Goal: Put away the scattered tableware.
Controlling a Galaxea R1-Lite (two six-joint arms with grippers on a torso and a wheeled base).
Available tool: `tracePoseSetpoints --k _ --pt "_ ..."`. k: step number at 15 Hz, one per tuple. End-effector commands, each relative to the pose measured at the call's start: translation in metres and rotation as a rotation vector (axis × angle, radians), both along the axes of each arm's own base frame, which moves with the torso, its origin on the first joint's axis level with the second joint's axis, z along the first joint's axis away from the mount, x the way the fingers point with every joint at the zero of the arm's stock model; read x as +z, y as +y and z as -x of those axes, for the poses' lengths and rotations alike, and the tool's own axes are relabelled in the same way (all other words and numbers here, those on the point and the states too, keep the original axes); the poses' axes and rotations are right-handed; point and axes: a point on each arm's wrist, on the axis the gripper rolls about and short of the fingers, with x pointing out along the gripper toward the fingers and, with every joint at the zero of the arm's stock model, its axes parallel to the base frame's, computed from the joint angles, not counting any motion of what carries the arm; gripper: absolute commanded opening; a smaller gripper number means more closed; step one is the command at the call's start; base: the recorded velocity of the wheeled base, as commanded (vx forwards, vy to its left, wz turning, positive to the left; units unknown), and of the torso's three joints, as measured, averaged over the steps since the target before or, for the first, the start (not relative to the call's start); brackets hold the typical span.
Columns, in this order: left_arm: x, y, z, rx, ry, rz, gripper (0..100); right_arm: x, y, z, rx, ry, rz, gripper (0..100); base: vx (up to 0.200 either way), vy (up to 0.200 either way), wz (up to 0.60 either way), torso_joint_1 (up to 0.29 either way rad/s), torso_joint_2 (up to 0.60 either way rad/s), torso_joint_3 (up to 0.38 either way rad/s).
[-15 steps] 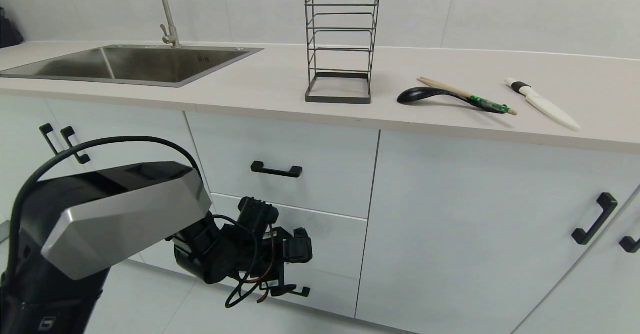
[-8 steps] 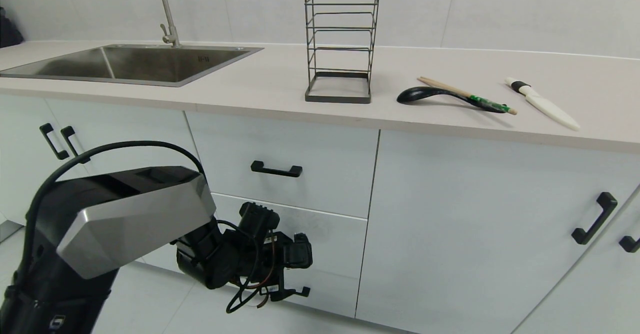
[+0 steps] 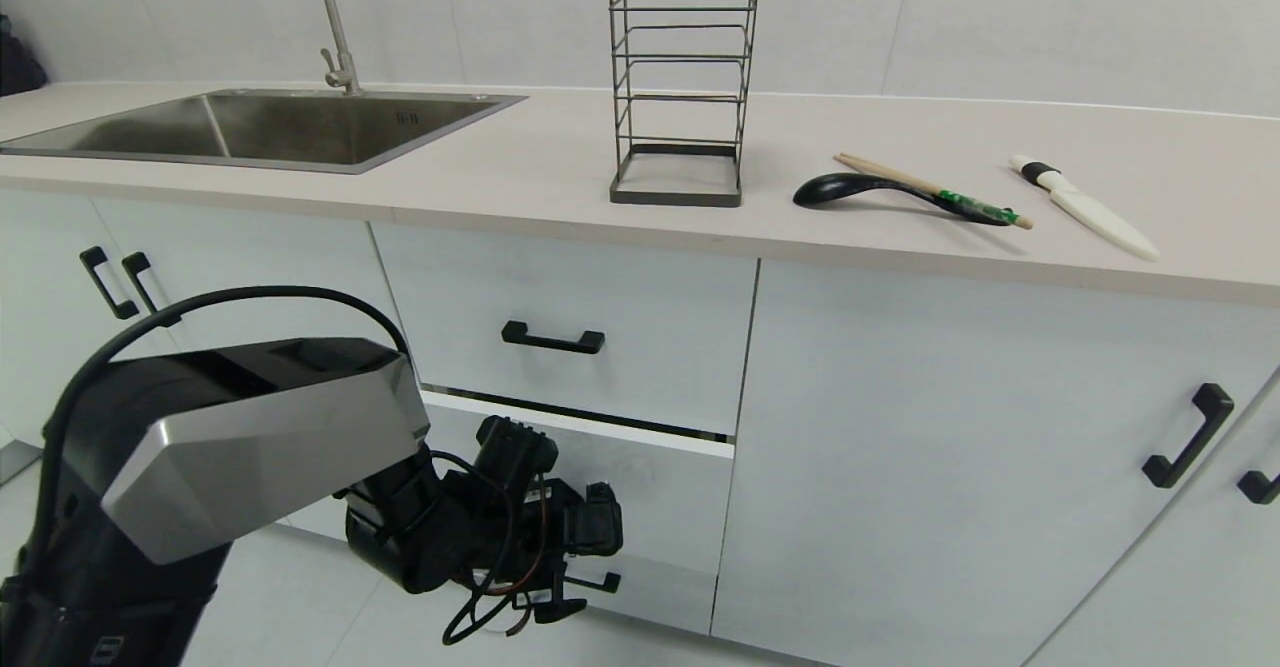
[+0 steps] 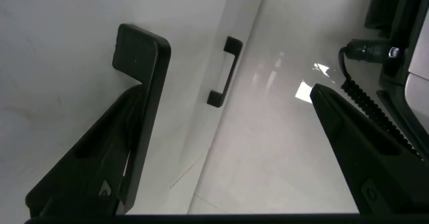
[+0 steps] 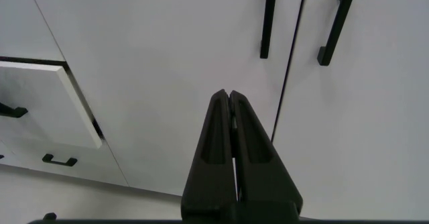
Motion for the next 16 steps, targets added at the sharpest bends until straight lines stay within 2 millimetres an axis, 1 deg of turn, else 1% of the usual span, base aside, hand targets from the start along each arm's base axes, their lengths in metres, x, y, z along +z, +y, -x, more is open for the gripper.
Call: tracePoseSetpoints --k 1,3,5,7,9,10,11,13,14,16 --pt "0.002 0.000 0.000 0.001 -0.006 0.003 100 0.000 0.000 0.000 0.000 0.002 -0.001 0 0.000 0.000 0.00 0.000 0.00 0.000" --pt "0.005 0.001 0.002 0.002 -0.006 0.004 100 0.000 0.000 0.000 0.000 0.002 0.001 0 0.000 0.000 0.00 0.000 0.00 0.000" --pt "0.011 0.005 0.010 0.001 -0.002 0.003 100 0.000 0.000 0.000 0.000 0.002 0.001 0 0.000 0.000 0.00 0.000 0.00 0.000" --pt "0.024 0.006 0.014 -0.002 -0.025 0.015 100 0.000 0.000 0.000 0.000 0.002 0.001 0 0.000 0.000 0.00 0.000 0.00 0.000" --pt "0.042 0.013 0.033 -0.010 -0.031 0.021 100 0.000 0.000 0.000 0.000 0.002 0.001 0 0.000 0.000 0.00 0.000 0.00 0.000" --pt "0.047 0.013 0.038 -0.016 -0.034 0.023 100 0.000 0.000 0.000 0.000 0.002 0.001 0 0.000 0.000 0.00 0.000 0.00 0.000" --pt "0.065 0.016 0.052 -0.029 -0.065 0.039 100 0.000 0.000 0.000 -0.001 0.002 0.001 0 0.000 0.000 0.00 0.000 0.00 0.000" --pt "0.090 0.018 0.069 -0.055 -0.115 0.072 100 0.000 0.000 0.000 0.000 0.002 0.001 0 0.000 0.000 0.00 0.000 0.00 0.000" --pt "0.103 0.021 0.077 -0.059 -0.145 0.090 100 0.000 0.000 0.000 0.000 0.002 -0.001 0 0.000 0.000 0.00 0.000 0.00 0.000" --pt "0.121 0.029 0.086 -0.051 -0.193 0.117 100 0.000 0.000 0.000 0.000 0.002 0.001 0 0.000 0.000 0.00 0.000 0.00 0.000"
